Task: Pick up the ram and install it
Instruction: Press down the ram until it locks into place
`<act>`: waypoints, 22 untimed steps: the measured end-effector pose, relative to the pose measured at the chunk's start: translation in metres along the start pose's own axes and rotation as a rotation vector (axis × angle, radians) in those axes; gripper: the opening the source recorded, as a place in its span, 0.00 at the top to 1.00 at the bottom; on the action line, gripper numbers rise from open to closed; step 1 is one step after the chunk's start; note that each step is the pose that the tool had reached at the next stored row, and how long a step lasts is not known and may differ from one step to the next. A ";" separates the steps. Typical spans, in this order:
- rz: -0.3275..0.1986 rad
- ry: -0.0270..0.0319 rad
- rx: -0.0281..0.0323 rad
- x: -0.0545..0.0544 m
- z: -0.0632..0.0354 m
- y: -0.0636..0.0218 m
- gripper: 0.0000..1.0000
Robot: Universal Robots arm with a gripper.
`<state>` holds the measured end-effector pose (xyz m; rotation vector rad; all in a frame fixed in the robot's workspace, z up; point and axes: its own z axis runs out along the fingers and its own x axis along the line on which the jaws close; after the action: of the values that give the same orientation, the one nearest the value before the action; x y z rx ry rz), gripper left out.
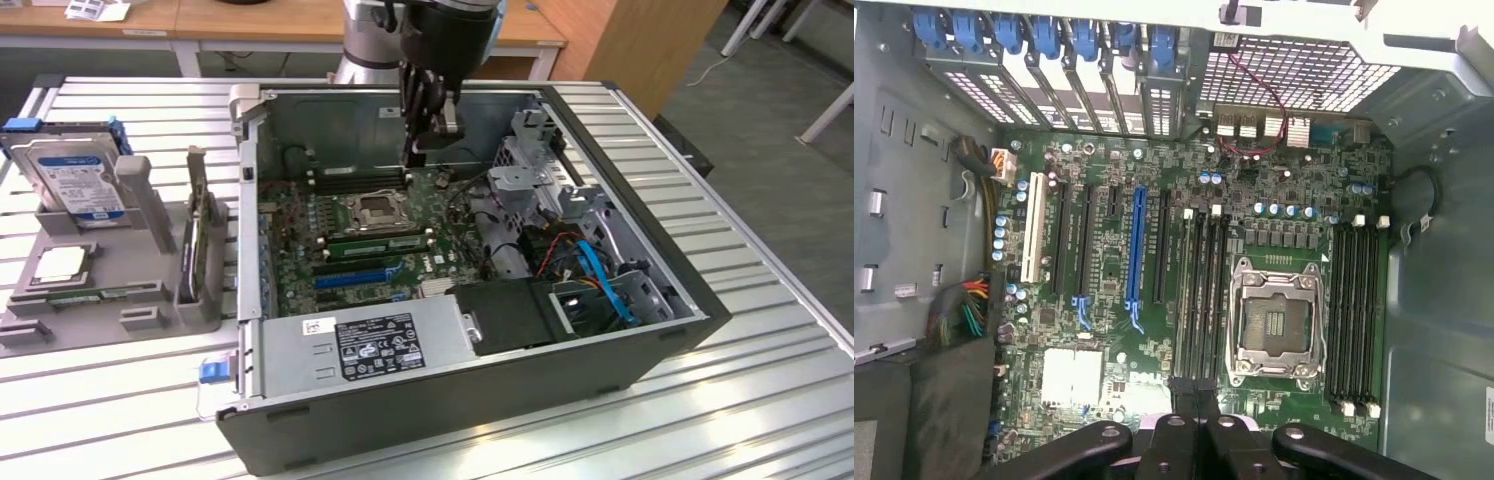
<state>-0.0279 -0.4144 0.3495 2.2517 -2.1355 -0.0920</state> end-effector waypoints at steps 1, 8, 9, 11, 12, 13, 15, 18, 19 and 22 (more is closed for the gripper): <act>0.000 0.0000 0.0000 0.000 0.0000 0.0000 0.89; 0.000 0.0000 0.0000 0.000 0.0000 0.0000 0.89; 0.000 0.0000 0.0000 0.000 0.0000 0.0000 0.89; 0.000 0.0000 0.0000 0.000 0.0000 0.0000 0.89; 0.000 0.0000 0.0000 0.000 0.0000 0.0000 0.89; 0.008 -0.0005 0.0002 0.000 0.0000 0.0000 0.89; 0.042 -0.0027 0.0007 0.000 0.0000 0.0000 0.89; 0.097 -0.0065 0.0017 0.000 0.0001 0.0000 0.89; 0.114 -0.0077 0.0020 0.000 0.0001 0.0000 0.89; 0.167 -0.0113 0.0029 0.000 0.0001 0.0000 0.89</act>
<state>-0.0279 -0.4144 0.3494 2.0684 -2.3201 -0.0966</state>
